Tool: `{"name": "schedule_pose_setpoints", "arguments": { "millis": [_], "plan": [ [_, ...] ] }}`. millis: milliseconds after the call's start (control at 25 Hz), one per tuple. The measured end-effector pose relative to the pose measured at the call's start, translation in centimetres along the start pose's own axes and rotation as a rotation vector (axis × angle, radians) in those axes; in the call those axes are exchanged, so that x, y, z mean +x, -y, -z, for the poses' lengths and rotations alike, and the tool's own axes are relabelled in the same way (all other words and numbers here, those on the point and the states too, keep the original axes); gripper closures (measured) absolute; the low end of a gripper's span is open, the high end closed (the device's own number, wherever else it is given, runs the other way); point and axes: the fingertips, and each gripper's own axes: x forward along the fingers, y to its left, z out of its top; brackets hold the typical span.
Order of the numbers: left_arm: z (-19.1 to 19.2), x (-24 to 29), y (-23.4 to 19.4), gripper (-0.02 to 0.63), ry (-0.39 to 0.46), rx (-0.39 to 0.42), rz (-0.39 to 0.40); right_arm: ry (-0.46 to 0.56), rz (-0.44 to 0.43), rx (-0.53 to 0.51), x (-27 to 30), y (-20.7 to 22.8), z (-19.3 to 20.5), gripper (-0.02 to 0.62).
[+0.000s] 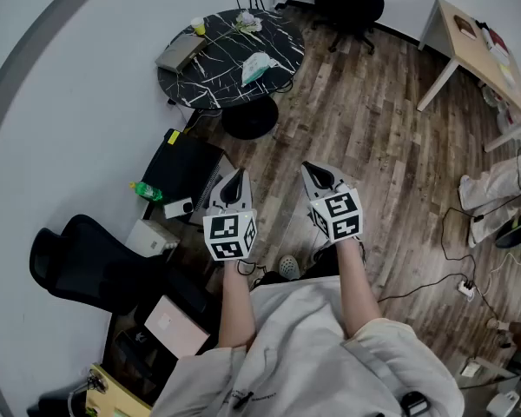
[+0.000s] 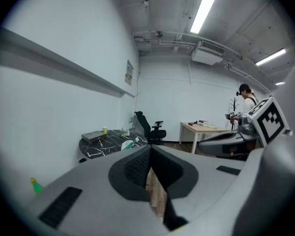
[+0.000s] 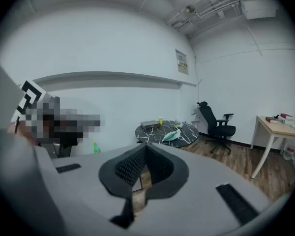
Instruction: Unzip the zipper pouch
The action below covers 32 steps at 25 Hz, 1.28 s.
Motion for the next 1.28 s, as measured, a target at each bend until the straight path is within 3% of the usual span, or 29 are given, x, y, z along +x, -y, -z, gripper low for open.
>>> {"name": "schedule_pose_setpoints", "arguments": {
  "millis": [280, 600, 760, 840, 960, 1040, 1280],
  "plan": [
    [0.0, 0.5, 0.8, 0.584, -0.005, 0.013, 0.018, -0.006, -0.031, 0.005, 0.5, -0.7, 0.2, 0.589],
    [0.1, 0.7, 0.1, 0.584, -0.003, 0.032, -0.009, -0.008, -0.004, 0.043, 0.5, 0.0, 0.2, 0.591],
    [0.8, 0.9, 0.3, 0.581, -0.015, 0.029, -0.004, 0.005, -0.045, 0.05, 0.2, -0.1, 0.0, 0.586],
    [0.8, 0.8, 0.2, 0.578, -0.014, 0.022, 0.001, -0.007, -0.069, 0.044, 0.2, -0.6, 0.2, 0.527],
    [0.7, 0.3, -0.1, 0.544, -0.01, 0.013, 0.004, 0.002, -0.078, 0.085, 0.0, -1.0, 0.3, 0.497],
    [0.8, 0.4, -0.2, 0.466, -0.018, 0.011, 0.012, 0.015, -0.076, 0.112, -0.2, -0.9, 0.5, 0.486],
    [1.8, 1.8, -0.9, 0.446, -0.058, 0.007, 0.023, -0.003, -0.053, 0.131, 0.2, 0.4, 1.3, 0.488]
  ]
}}
